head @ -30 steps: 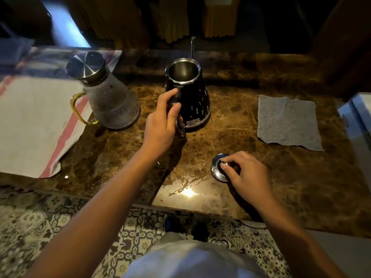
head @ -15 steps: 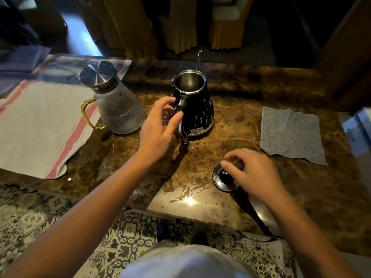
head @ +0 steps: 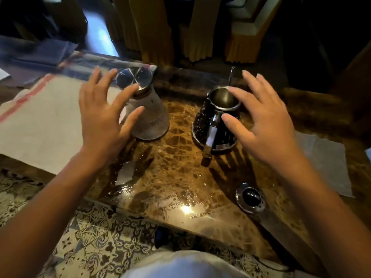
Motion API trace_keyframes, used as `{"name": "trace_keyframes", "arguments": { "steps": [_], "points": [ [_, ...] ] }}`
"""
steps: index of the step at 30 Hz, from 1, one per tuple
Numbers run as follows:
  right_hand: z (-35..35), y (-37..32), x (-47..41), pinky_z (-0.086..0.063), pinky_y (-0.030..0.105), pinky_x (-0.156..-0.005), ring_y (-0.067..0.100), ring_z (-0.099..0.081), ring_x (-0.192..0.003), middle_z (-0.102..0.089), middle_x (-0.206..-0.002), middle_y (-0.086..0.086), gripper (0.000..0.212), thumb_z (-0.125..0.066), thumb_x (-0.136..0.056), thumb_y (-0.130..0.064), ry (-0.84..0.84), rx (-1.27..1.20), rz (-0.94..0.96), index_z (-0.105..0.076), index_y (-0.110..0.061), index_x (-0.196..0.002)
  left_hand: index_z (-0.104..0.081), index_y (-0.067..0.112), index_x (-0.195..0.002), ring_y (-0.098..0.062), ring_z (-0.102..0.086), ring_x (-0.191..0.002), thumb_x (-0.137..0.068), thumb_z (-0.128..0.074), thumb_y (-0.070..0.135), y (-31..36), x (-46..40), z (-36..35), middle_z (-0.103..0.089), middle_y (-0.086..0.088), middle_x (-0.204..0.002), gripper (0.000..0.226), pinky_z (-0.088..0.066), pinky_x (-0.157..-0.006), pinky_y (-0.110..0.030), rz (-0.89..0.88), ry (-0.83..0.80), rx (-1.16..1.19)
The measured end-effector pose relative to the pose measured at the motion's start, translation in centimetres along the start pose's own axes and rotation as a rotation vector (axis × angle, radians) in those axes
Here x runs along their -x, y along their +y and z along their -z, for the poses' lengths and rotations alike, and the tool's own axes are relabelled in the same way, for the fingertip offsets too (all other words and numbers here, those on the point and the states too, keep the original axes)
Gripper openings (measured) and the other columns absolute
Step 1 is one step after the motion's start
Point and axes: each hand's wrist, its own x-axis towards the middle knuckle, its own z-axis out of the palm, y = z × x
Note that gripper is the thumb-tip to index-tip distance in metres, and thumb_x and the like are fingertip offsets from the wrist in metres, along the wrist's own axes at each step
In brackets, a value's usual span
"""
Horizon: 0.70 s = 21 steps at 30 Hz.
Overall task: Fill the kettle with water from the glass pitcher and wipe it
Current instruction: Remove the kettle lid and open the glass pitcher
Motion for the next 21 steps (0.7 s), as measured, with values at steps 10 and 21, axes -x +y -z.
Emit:
{"name": "trace_keyframes", "arguments": {
  "steps": [10, 21],
  "points": [
    [-6.5, -8.2, -9.5, -0.020, 0.053, -0.125, 0.027, -0.012, -0.161, -0.019, -0.174, -0.001, 0.061, -0.054, -0.101, -0.057, -0.084, 0.043, 0.116, -0.044, -0.032, -0.156, -0.039, 0.025, -0.156, -0.037, -0.021, -0.155, -0.103, -0.053, 0.054, -7.5, -0.7, -1.2, -0.027, -0.016, -0.166, 0.062, -0.020, -0.122, -0.057, 0.142, -0.060, -0.026],
    [-13.3, -14.1, -14.1, -0.035, 0.056, -0.120, 0.030, -0.024, -0.155, -0.021, -0.173, 0.004, 0.066, -0.052, -0.101, -0.061, -0.200, 0.072, 0.068, -0.038, -0.034, -0.159, -0.062, 0.019, -0.137, -0.024, -0.061, -0.115, -0.105, -0.052, 0.038, -8.0, 1.5, -4.0, -0.057, -0.006, -0.137, 0.038, -0.054, -0.083, -0.035, 0.184, -0.213, 0.271]
  ]
}}
